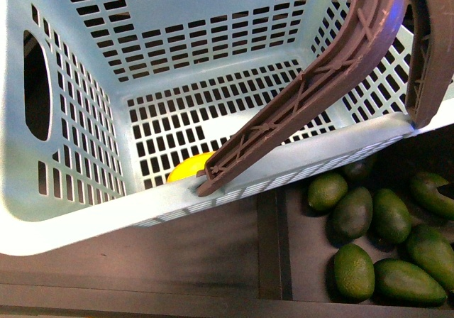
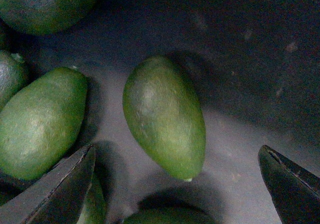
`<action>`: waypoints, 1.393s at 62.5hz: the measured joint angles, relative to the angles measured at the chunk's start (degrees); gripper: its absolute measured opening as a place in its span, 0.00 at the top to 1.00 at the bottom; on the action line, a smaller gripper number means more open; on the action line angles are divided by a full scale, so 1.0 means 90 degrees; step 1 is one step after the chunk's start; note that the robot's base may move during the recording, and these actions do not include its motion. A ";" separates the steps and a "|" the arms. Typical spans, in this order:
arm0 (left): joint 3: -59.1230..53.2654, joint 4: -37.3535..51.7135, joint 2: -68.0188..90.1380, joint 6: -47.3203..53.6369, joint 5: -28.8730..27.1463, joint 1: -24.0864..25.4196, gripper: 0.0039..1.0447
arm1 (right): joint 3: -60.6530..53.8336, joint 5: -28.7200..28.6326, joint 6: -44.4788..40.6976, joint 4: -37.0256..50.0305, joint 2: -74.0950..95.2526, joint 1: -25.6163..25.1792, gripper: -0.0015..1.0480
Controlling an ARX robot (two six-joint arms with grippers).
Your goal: Pick mango and avocado into basket
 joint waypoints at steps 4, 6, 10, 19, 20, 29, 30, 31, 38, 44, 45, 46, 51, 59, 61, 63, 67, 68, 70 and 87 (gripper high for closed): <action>0.0000 0.0000 0.0000 0.0000 0.0000 0.0000 0.88 | 0.0231 0.0017 0.0000 -0.0083 0.0182 0.0080 0.08; 0.0000 0.0000 0.0000 0.0000 0.0000 0.0000 0.87 | 0.0289 0.0022 0.0000 -0.0102 0.0238 0.0102 0.08; 0.0000 0.0000 0.0000 0.0000 -0.0005 0.0000 0.87 | 0.0481 0.0024 0.0000 -0.0136 0.0410 0.0170 0.08; 0.0000 0.0000 0.0000 0.0002 -0.0024 0.0002 0.87 | 0.0835 0.0022 0.0007 -0.0243 0.0826 0.0323 0.08; 0.0000 0.0000 0.0000 0.0002 -0.0024 0.0002 0.87 | 0.0855 0.0022 0.0010 -0.0243 0.0850 0.0335 0.08; 0.0000 0.0000 0.0000 0.0002 -0.0019 0.0002 0.88 | 0.1049 0.0049 0.0075 -0.0250 0.1120 0.0430 0.08; 0.0000 0.0000 0.0000 0.0000 -0.0019 0.0002 0.87 | 0.1081 0.0046 0.0097 -0.0250 0.1154 0.0442 0.08; 0.0000 0.0000 0.0000 0.0000 -0.0019 0.0002 0.88 | 0.1112 0.0046 0.0117 -0.0250 0.1185 0.0457 0.08; 0.0000 0.0000 0.0000 0.0002 -0.0007 0.0000 0.88 | 0.1248 0.0051 0.0182 -0.0223 0.1338 0.0510 0.08; 0.0000 0.0000 0.0000 0.0000 -0.0007 0.0000 0.87 | 0.1321 0.0053 0.0240 -0.0214 0.1438 0.0554 0.08; 0.0000 0.0000 0.0000 0.0000 -0.0007 0.0000 0.87 | 0.1331 0.0056 0.0253 -0.0209 0.1452 0.0561 0.08; 0.0000 0.0000 0.0000 0.0000 -0.0005 0.0000 0.87 | 0.1343 0.0056 0.0272 -0.0199 0.1469 0.0568 0.08; 0.0000 0.0000 0.0000 0.0000 -0.0007 0.0000 0.87 | 0.1404 0.0087 0.0323 -0.0185 0.1537 0.0605 0.08; 0.0000 0.0000 0.0000 0.0002 -0.0019 0.0002 0.87 | 0.1494 0.0114 0.0362 -0.0185 0.1600 0.0639 0.08; 0.0000 0.0000 0.0000 0.0002 -0.0019 0.0000 0.87 | 0.1513 0.0126 0.0362 -0.0185 0.1613 0.0646 0.08; 0.0000 0.0000 0.0000 0.0002 -0.0019 0.0002 0.87 | 0.1528 0.0136 0.0364 -0.0185 0.1622 0.0651 0.09; 0.0000 0.0000 0.0000 0.0002 -0.0019 0.0000 0.87 | 0.1554 0.0165 0.0367 -0.0187 0.1637 0.0653 0.15; 0.0000 0.0000 0.0000 0.0002 -0.0022 0.0002 0.88 | 0.1559 0.0170 0.0369 -0.0187 0.1642 0.0656 0.17; 0.0000 0.0000 0.0000 0.0002 -0.0019 0.0000 0.88 | 0.1569 0.0182 0.0367 -0.0189 0.1647 0.0656 0.21; 0.0000 0.0000 0.0000 0.0000 -0.0007 0.0000 0.88 | 0.1547 0.0214 0.0384 -0.0151 0.1659 0.0614 0.47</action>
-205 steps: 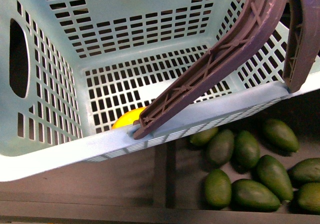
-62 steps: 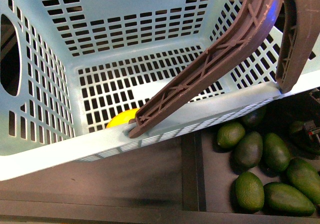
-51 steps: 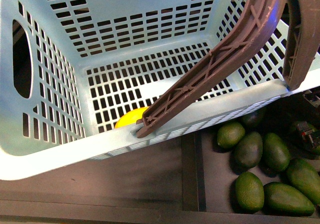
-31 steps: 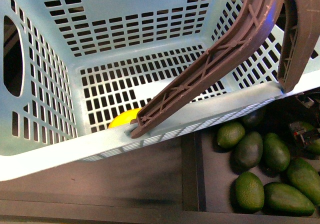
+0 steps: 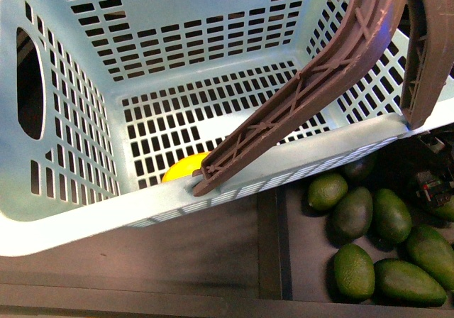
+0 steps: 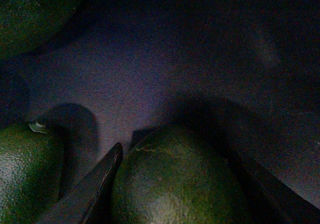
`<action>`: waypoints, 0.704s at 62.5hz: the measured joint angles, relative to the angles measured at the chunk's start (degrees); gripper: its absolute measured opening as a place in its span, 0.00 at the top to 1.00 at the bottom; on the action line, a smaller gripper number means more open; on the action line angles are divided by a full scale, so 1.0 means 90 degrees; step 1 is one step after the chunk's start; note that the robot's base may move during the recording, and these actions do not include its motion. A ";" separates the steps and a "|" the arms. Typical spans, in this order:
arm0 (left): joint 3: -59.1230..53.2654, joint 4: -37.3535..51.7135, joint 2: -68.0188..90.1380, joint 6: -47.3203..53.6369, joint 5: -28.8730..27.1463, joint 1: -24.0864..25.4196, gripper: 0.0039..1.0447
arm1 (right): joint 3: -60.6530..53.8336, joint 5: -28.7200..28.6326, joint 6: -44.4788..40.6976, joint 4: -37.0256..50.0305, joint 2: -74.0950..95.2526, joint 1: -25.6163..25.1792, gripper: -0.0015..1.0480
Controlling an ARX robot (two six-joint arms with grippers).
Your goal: Pick mango and avocado into basket
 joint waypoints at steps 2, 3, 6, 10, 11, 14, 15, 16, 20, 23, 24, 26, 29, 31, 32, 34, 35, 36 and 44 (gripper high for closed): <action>0.0000 0.0000 0.0000 0.0000 0.0000 0.0000 0.88 | -0.0015 -0.0002 0.0007 0.0022 0.0000 -0.0005 0.47; 0.0000 0.0000 0.0000 0.0000 0.0000 0.0000 0.87 | -0.0024 -0.0002 0.0010 0.0036 0.0000 -0.0012 0.48; 0.0000 0.0000 0.0000 0.0002 0.0000 0.0000 0.88 | -0.0070 -0.0019 0.0041 0.0092 -0.0010 -0.0034 0.48; 0.0000 0.0000 0.0000 0.0000 -0.0005 0.0000 0.88 | -0.0219 -0.0073 0.0090 0.0202 -0.0083 -0.0075 0.48; 0.0000 0.0000 0.0000 0.0002 -0.0007 0.0000 0.88 | -0.0296 -0.0109 0.0109 0.0250 -0.0134 -0.0100 0.48; 0.0000 0.0000 0.0000 0.0002 -0.0015 0.0002 0.88 | -0.0435 -0.0165 0.0134 0.0340 -0.0219 -0.0138 0.48; 0.0000 0.0000 0.0000 0.0002 -0.0015 0.0002 0.87 | -0.0481 -0.0182 0.0143 0.0369 -0.0253 -0.0155 0.48; 0.0000 0.0000 0.0000 0.0002 -0.0015 0.0002 0.88 | -0.0532 -0.0204 0.0148 0.0398 -0.0291 -0.0168 0.48; 0.0000 0.0000 0.0000 0.0002 -0.0015 0.0002 0.88 | -0.0789 -0.0313 0.0202 0.0549 -0.0510 -0.0245 0.48; 0.0000 0.0000 0.0000 0.0002 -0.0015 0.0000 0.88 | -0.1022 -0.0418 0.0260 0.0699 -0.0753 -0.0321 0.48; 0.0000 0.0000 0.0000 0.0002 -0.0015 0.0002 0.87 | -0.1081 -0.0452 0.0270 0.0736 -0.0821 -0.0342 0.48; 0.0000 0.0000 0.0000 0.0002 -0.0012 0.0000 0.88 | -0.1260 -0.0542 0.0291 0.0850 -0.1052 -0.0406 0.48; 0.0000 0.0000 0.0000 0.0000 -0.0010 0.0000 0.88 | -0.1450 -0.0634 0.0338 0.0984 -0.1307 -0.0469 0.48; 0.0000 0.0000 0.0000 0.0000 -0.0007 0.0000 0.87 | -0.1681 -0.0772 0.0437 0.1158 -0.1630 -0.0549 0.48; 0.0000 0.0000 0.0000 0.0000 -0.0007 0.0000 0.88 | -0.1717 -0.0797 0.0452 0.1188 -0.1681 -0.0561 0.48; 0.0000 0.0000 0.0000 0.0000 -0.0007 0.0000 0.88 | -0.1889 -0.0899 0.0525 0.1319 -0.1926 -0.0614 0.48; 0.0000 0.0000 0.0000 0.0000 -0.0005 0.0000 0.87 | -0.1928 -0.0918 0.0544 0.1348 -0.1984 -0.0627 0.48; 0.0000 0.0000 0.0000 0.0002 -0.0007 0.0000 0.87 | -0.2074 -0.0986 0.0610 0.1464 -0.2191 -0.0665 0.48; 0.0000 0.0000 0.0000 0.0002 -0.0007 0.0000 0.87 | -0.2856 -0.1423 0.1115 0.2042 -0.3317 -0.0831 0.48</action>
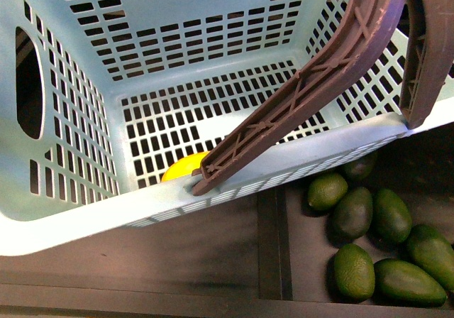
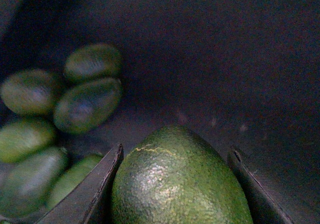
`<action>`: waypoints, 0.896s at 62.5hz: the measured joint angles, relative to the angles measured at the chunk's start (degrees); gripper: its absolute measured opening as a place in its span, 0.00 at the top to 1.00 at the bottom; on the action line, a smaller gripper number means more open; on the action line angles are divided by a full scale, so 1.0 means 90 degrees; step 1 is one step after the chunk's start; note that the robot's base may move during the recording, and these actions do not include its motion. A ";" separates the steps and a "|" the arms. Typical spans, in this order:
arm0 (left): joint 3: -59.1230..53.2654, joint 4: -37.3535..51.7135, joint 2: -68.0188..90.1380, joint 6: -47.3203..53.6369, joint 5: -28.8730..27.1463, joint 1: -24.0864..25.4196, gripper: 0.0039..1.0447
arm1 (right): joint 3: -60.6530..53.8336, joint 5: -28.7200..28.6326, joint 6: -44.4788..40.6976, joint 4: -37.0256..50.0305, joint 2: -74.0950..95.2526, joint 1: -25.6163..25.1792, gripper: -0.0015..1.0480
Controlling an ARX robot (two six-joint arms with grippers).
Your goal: Pick mango and avocado into basket
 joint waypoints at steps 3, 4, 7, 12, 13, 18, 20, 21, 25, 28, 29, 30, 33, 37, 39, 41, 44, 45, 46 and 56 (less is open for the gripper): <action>0.0000 0.0000 0.0000 0.0000 -0.0002 0.0000 0.88 | -0.0486 -0.0219 0.0389 0.0257 -0.0743 -0.0034 0.48; 0.0000 0.0000 0.0000 0.0000 0.0000 0.0000 0.87 | -0.0685 -0.0306 0.0566 0.0355 -0.1069 -0.0034 0.48; 0.0000 0.0000 0.0000 0.0000 0.0000 0.0000 0.87 | -0.1078 -0.0483 0.0976 0.0505 -0.1812 -0.0002 0.48; 0.0000 0.0000 0.0000 0.0000 -0.0002 0.0002 0.87 | -0.1562 -0.0585 0.1698 0.0622 -0.3198 0.0187 0.48; 0.0000 0.0000 0.0000 0.0000 -0.0005 0.0002 0.87 | -0.1610 -0.0580 0.1831 0.0644 -0.3441 0.0245 0.48; 0.0000 0.0000 0.0000 0.0000 -0.0005 0.0002 0.87 | -0.1681 -0.0457 0.2222 0.0675 -0.4262 0.0559 0.48; 0.0000 0.0000 0.0000 0.0000 -0.0005 0.0002 0.88 | -0.1681 -0.0357 0.2380 0.0682 -0.4505 0.0721 0.48; 0.0000 0.0000 0.0000 0.0000 -0.0005 0.0002 0.87 | -0.1681 -0.0328 0.2402 0.0682 -0.4544 0.0753 0.48; 0.0000 0.0000 0.0000 0.0000 -0.0002 0.0000 0.88 | -0.1681 -0.0083 0.2574 0.0687 -0.4835 0.1073 0.48; 0.0000 0.0000 0.0000 0.0000 0.0005 0.0000 0.87 | -0.1678 0.0168 0.2671 0.0714 -0.4993 0.1450 0.48; 0.0000 0.0000 0.0000 -0.0002 0.0005 0.0000 0.87 | -0.1668 0.0301 0.2705 0.0736 -0.5015 0.1651 0.48; 0.0000 0.0000 0.0000 -0.0002 0.0005 0.0000 0.88 | -0.1661 0.0357 0.2710 0.0748 -0.5015 0.1736 0.48; 0.0000 0.0000 0.0000 -0.0002 0.0005 0.0000 0.88 | -0.1632 0.0539 0.2749 0.0777 -0.5003 0.2040 0.48; 0.0000 0.0000 0.0000 0.0000 0.0002 0.0000 0.87 | -0.1503 0.1008 0.2773 0.0831 -0.4811 0.2718 0.48; 0.0000 0.0000 0.0000 0.0000 0.0000 0.0002 0.87 | -0.1406 0.1251 0.2807 0.0877 -0.4663 0.3065 0.48; 0.0000 0.0000 0.0000 0.0000 -0.0002 0.0002 0.87 | -0.1336 0.1426 0.2851 0.0920 -0.4554 0.3315 0.48; 0.0000 0.0000 0.0000 0.0000 -0.0002 0.0002 0.87 | -0.1188 0.1758 0.2880 0.0971 -0.4347 0.3784 0.48; 0.0000 0.0000 0.0000 0.0000 -0.0002 0.0002 0.87 | -0.1178 0.1780 0.2885 0.0974 -0.4335 0.3813 0.48; 0.0000 0.0000 0.0000 0.0000 -0.0002 0.0002 0.88 | -0.1127 0.1911 0.2905 0.0974 -0.4267 0.3939 0.48; 0.0000 0.0000 0.0000 0.0000 0.0000 0.0000 0.88 | -0.0845 0.2562 0.3070 0.1003 -0.3808 0.4515 0.48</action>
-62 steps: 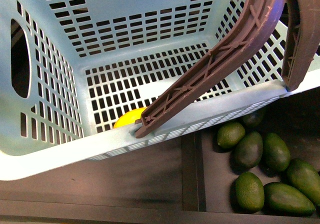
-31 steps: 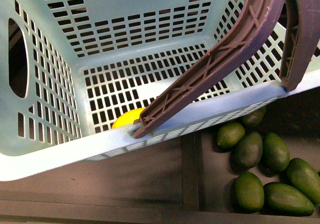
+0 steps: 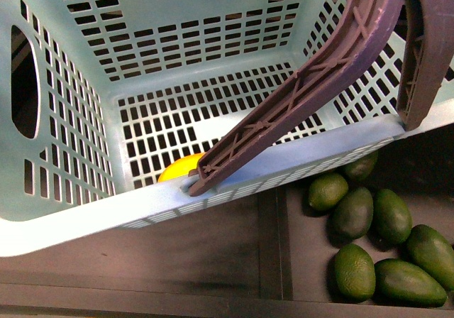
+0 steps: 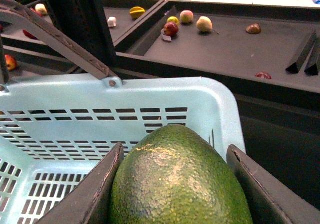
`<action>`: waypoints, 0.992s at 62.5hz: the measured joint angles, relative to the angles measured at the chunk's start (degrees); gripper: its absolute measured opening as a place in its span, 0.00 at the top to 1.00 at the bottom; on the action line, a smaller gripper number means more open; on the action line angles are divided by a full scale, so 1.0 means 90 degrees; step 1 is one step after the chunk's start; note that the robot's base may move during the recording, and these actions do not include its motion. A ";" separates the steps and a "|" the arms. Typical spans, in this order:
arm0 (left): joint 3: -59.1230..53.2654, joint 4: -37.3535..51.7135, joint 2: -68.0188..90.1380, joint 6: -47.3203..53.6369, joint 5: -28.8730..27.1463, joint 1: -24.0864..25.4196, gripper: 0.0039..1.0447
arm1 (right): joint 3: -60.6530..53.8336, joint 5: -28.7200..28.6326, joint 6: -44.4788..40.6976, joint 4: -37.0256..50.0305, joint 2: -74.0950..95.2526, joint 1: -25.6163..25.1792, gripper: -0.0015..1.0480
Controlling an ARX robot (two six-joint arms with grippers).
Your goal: Pick mango and avocado into basket
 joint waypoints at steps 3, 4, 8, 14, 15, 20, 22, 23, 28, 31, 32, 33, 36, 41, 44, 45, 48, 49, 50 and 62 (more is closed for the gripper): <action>0.0000 0.0000 0.0000 -0.0002 -0.0002 0.0002 0.87 | 0.0019 0.0112 0.0061 0.0012 0.0095 0.0078 0.48; 0.0000 0.0000 0.0000 0.0000 -0.0002 0.0002 0.88 | 0.0019 0.0138 0.0073 0.0012 0.0114 0.0095 0.48; 0.0000 0.0000 0.0000 0.0000 -0.0002 0.0002 0.87 | 0.0022 0.0223 0.0119 0.0012 0.0185 0.0158 0.48; 0.0000 0.0000 0.0000 0.0000 0.0000 0.0000 0.88 | 0.0022 0.0355 0.0221 0.0012 0.0255 0.0250 0.45; 0.0000 0.0000 0.0000 0.0000 0.0002 0.0000 0.87 | 0.0022 0.0372 0.0248 0.0012 0.0255 0.0262 0.41; 0.0000 0.0000 0.0000 -0.0002 0.0002 0.0000 0.87 | 0.0022 0.0430 0.0299 0.0012 0.0253 0.0291 0.32; 0.0000 0.0000 0.0000 -0.0002 0.0002 0.0000 0.88 | 0.0022 0.0474 0.0316 0.0010 0.0228 0.0294 0.27; 0.0000 0.0000 0.0000 -0.0002 0.0002 0.0000 0.87 | 0.0022 0.0486 0.0328 0.0005 0.0219 0.0296 0.25; 0.0000 0.0000 0.0000 0.0000 0.0000 0.0000 0.88 | 0.0012 0.0566 0.0403 -0.0007 0.0117 0.0284 0.14; 0.0000 0.0000 0.0000 0.0015 -0.0005 0.0000 0.88 | -0.0032 0.0651 0.0437 -0.0044 -0.0005 0.0248 0.08; 0.0000 0.0000 0.0000 0.0012 -0.0005 0.0000 0.88 | -0.0051 0.0670 0.0457 -0.0051 -0.0049 0.0240 0.07; 0.0000 -0.0002 0.0005 0.0022 -0.0017 0.0000 0.88 | -0.0087 0.0716 0.0469 -0.0068 -0.0131 0.0216 0.07; 0.0000 -0.0002 0.0015 0.0012 -0.0010 0.0002 0.88 | -0.0180 0.0806 0.0522 -0.0121 -0.0347 0.0141 0.09; 0.0000 -0.0002 0.0015 0.0012 -0.0010 0.0002 0.88 | -0.0478 0.1511 0.0483 -0.0066 -0.0928 -0.0070 0.13; 0.0000 -0.0002 0.0015 0.0010 -0.0012 0.0002 0.88 | -0.0848 0.2157 0.0255 0.0607 -0.1188 -0.0170 0.22; 0.0000 -0.0002 0.0015 0.0015 -0.0012 0.0002 0.88 | -0.0998 0.2215 0.0202 0.0787 -0.1285 -0.0209 0.25; 0.0000 -0.0002 0.0015 0.0017 -0.0012 0.0002 0.88 | -0.1294 0.2244 0.0121 0.1020 -0.1469 -0.0294 0.31; 0.0000 -0.0002 0.0015 0.0017 -0.0012 0.0002 0.88 | -0.1445 0.2234 0.0080 0.1090 -0.1557 -0.0330 0.35; 0.0000 -0.0002 0.0015 0.0015 -0.0012 0.0002 0.88 | -0.1523 0.2222 0.0068 0.1120 -0.1598 -0.0352 0.37; 0.0000 0.0000 0.0015 0.0000 0.0002 0.0000 0.88 | -0.2953 0.1834 -0.0078 0.1443 -0.2492 -0.0729 0.76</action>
